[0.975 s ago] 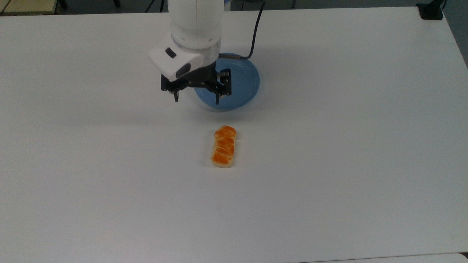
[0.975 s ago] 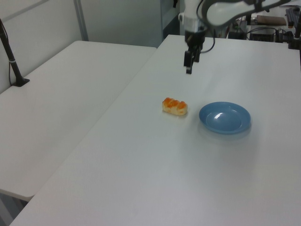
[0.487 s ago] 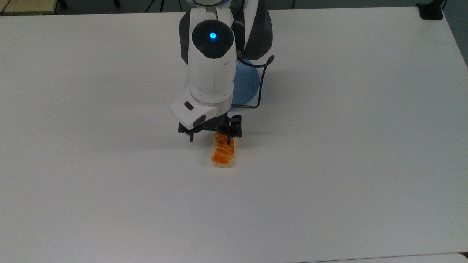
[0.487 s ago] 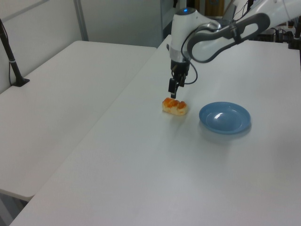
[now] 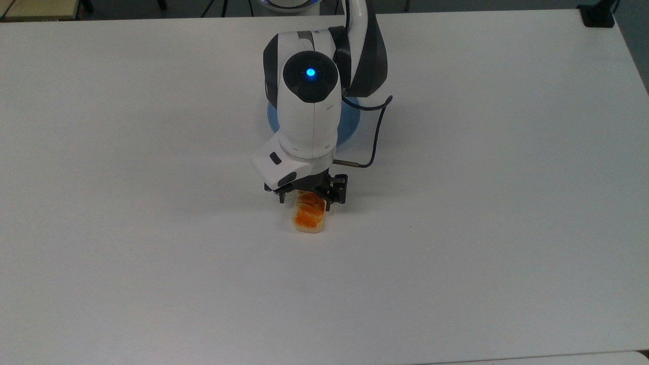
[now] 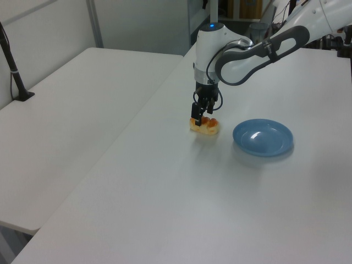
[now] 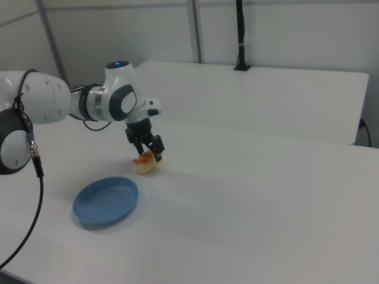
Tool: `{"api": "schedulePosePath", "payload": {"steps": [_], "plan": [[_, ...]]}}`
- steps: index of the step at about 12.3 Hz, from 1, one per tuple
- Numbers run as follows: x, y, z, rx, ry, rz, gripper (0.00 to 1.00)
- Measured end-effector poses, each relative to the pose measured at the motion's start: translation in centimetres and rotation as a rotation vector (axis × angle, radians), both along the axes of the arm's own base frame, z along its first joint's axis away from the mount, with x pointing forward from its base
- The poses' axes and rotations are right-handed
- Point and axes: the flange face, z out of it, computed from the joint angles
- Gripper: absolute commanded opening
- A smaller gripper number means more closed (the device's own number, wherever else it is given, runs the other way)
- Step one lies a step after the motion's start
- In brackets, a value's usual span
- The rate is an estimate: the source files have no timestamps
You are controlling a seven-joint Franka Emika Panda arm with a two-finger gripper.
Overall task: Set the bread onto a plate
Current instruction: 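Close the gripper on the bread roll, then lift the held bread roll and carry it over the blue plate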
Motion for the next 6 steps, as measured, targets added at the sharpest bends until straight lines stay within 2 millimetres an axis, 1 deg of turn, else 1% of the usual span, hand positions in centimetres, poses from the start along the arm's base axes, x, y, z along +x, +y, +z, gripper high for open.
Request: {"api": "schedulePosePath", "payload": {"steps": [1,2,4,6], "plan": [[0.03,0.01,-0.49,0.000,0.004,-0.002,0.55],[0.18,0.17,-0.88,0.003,-0.006,-0.001,0.49],[0.27,0.73,-1.06,0.006,-0.015,0.005,0.47],[0.43,0.88,-0.61,0.007,-0.024,0.007,0.47]]}}
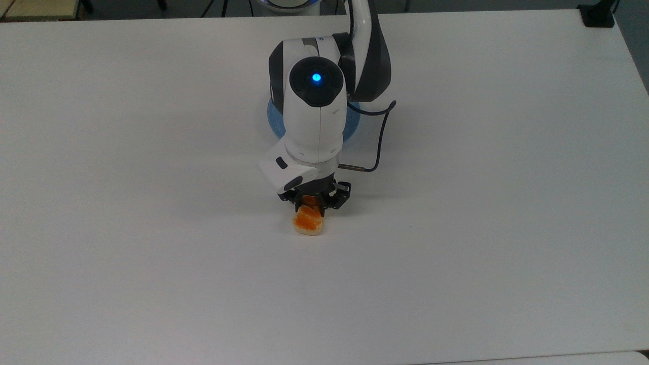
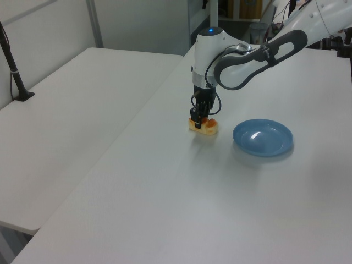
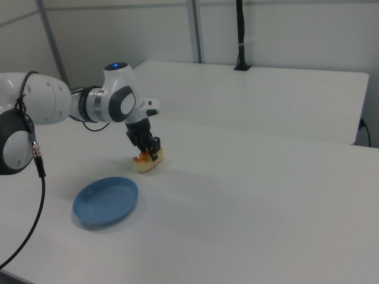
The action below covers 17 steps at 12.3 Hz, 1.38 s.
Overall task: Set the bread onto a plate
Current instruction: 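Lift the held bread roll and carry it over the blue plate, then lower the bread roll onto the plate and open the gripper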
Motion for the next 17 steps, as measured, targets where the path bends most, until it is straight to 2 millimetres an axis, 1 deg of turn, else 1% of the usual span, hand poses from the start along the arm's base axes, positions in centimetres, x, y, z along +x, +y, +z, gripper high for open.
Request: {"api": "schedulePosePath", "payload": {"steps": [1,2,3,4,6,8,10,12,13,14,16,17], "plan": [[0.1,0.0,0.7,-0.003,-0.010,0.007,0.47],[-0.1,0.0,1.8,-0.009,-0.021,0.048,0.47],[-0.8,-0.2,3.1,-0.016,-0.027,0.096,0.47],[-2.0,-0.4,4.6,-0.024,-0.029,0.141,0.47],[-5.6,-0.8,6.9,-0.037,-0.015,0.209,0.47],[-10.0,-1.3,7.9,-0.047,0.016,0.264,0.47],[-14.3,-1.7,8.2,-0.051,0.046,0.279,0.47],[-17.8,-2.1,7.4,-0.043,0.081,0.280,0.47],[-19.1,-2.1,6.7,-0.018,0.098,0.266,0.47],[-19.9,-2.0,6.1,0.009,0.104,0.249,0.47],[-20.4,-1.8,5.0,0.027,0.093,0.226,0.48],[-20.4,-1.1,4.3,0.028,0.088,0.234,0.52]]}}
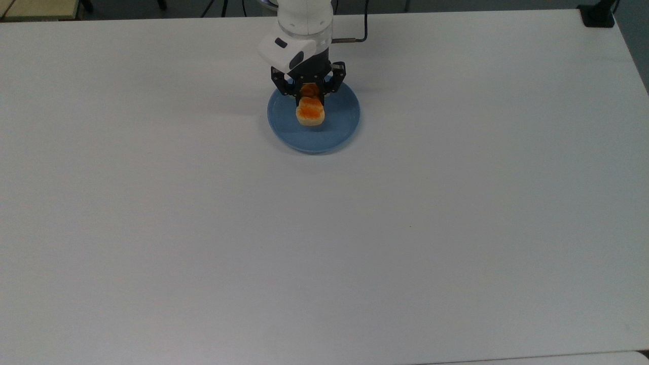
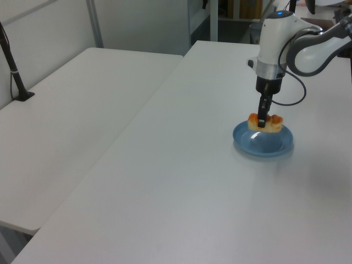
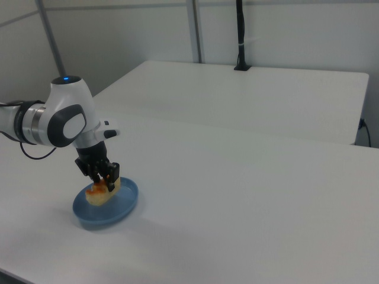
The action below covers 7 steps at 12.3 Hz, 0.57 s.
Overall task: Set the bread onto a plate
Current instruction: 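Lower the bread roll onto the plate and open the gripper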
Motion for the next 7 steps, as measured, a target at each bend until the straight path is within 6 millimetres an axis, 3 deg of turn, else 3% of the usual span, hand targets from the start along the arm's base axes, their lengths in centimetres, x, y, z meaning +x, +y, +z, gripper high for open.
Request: {"api": "schedulePosePath", "payload": {"steps": [3,4,6,7], "plan": [[0.3,1.1,-2.2,0.007,-0.019,-0.020,0.54],[0.4,1.4,-3.0,0.007,-0.018,-0.025,0.60],[0.5,1.9,-4.2,0.007,-0.010,-0.020,1.00],[0.6,1.9,-4.2,0.007,-0.011,-0.020,1.00]]}}
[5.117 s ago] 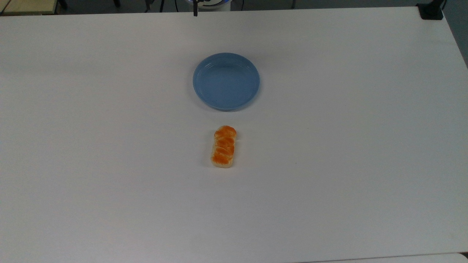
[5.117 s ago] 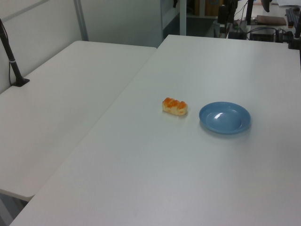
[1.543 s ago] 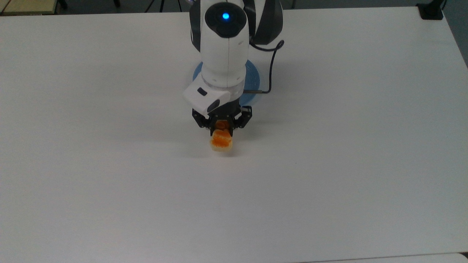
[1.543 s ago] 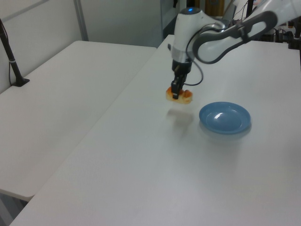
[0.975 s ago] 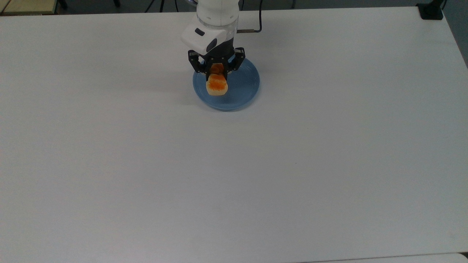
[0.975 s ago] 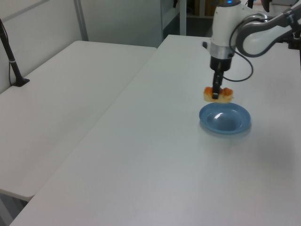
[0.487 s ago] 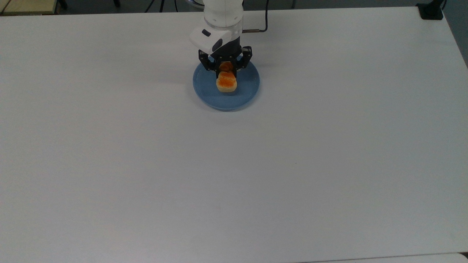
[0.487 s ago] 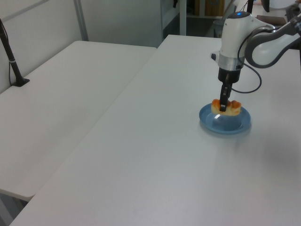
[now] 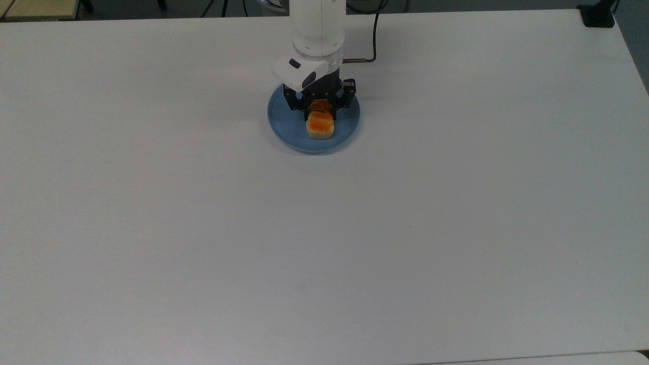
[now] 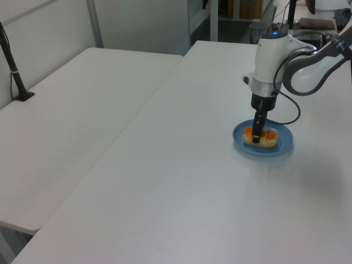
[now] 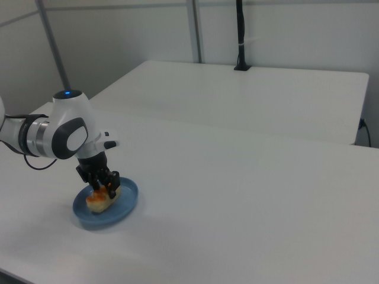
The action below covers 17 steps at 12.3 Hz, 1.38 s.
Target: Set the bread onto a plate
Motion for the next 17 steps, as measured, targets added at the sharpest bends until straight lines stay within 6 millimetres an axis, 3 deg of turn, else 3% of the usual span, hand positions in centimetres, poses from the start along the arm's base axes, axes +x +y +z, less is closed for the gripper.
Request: {"api": "schedulePosePath", "payload": {"steps": [3,5,7,8,12,15,17], "plan": [[0.8,0.0,1.3,0.005,-0.029,-0.003,1.00],[1.8,-0.2,3.8,0.002,-0.014,-0.010,1.00],[3.2,-0.5,8.2,-0.003,0.014,-0.017,1.00],[4.2,-1.5,12.2,-0.006,0.017,-0.035,1.00],[5.2,-5.7,23.3,-0.028,0.042,-0.095,1.00],[4.8,-7.8,28.0,-0.031,0.041,-0.098,1.00],[4.5,-8.4,29.4,-0.071,0.049,-0.095,1.00]]}}
